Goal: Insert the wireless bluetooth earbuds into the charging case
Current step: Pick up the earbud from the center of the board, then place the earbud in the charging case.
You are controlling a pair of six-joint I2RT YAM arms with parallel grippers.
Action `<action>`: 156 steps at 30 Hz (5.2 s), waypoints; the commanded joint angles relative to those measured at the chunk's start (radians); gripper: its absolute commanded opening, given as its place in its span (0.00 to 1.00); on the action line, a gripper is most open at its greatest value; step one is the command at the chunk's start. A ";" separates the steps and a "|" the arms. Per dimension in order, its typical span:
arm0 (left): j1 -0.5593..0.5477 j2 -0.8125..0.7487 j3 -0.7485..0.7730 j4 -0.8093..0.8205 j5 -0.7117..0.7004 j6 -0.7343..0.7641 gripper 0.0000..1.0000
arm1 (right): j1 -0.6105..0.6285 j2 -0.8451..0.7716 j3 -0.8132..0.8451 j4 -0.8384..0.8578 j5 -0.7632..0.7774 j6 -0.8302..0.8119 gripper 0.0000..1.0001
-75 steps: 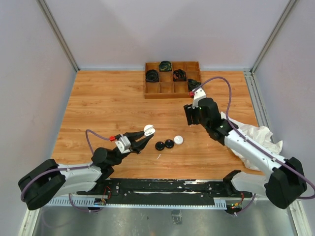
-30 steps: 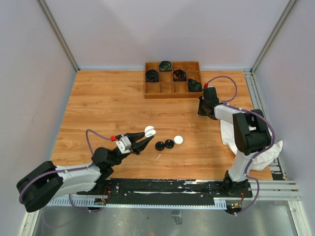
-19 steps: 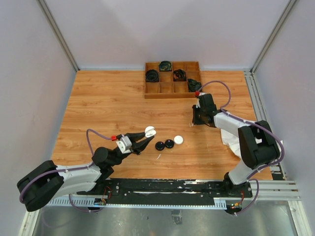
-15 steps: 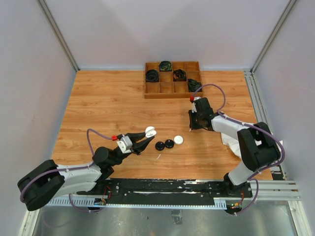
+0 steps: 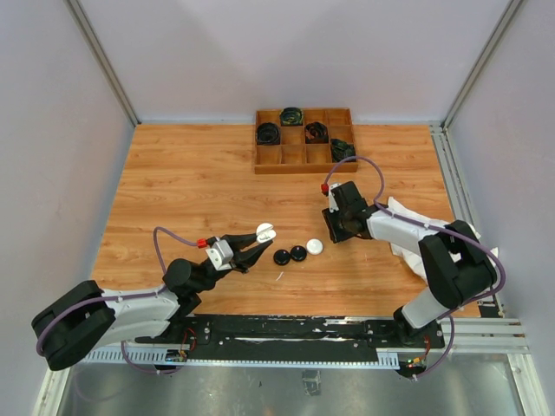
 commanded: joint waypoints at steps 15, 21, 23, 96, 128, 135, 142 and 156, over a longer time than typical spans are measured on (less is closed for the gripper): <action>0.003 0.002 -0.063 0.051 0.018 -0.006 0.00 | 0.052 0.087 0.249 -0.366 0.056 -0.100 0.38; 0.003 -0.009 -0.064 0.041 0.018 -0.002 0.00 | 0.053 0.161 0.322 -0.425 0.034 -0.108 0.36; 0.003 -0.012 -0.063 0.036 0.019 -0.003 0.00 | 0.052 0.180 0.340 -0.439 0.032 -0.108 0.36; 0.003 0.035 -0.104 0.200 0.077 0.024 0.00 | 0.488 -0.650 -0.224 0.760 -0.150 0.019 0.10; 0.003 -0.016 -0.119 0.226 0.075 -0.012 0.00 | 0.543 -0.524 -0.232 0.885 -0.232 0.054 0.11; 0.003 -0.020 -0.119 0.222 0.067 -0.014 0.00 | 0.547 -0.529 -0.239 0.888 -0.242 0.055 0.11; 0.003 -0.020 -0.122 0.238 0.068 -0.025 0.00 | 0.547 -0.524 -0.252 0.889 -0.228 0.063 0.13; 0.003 -0.033 -0.126 0.236 0.070 -0.024 0.00 | 0.544 -0.527 -0.263 0.896 -0.212 0.093 0.15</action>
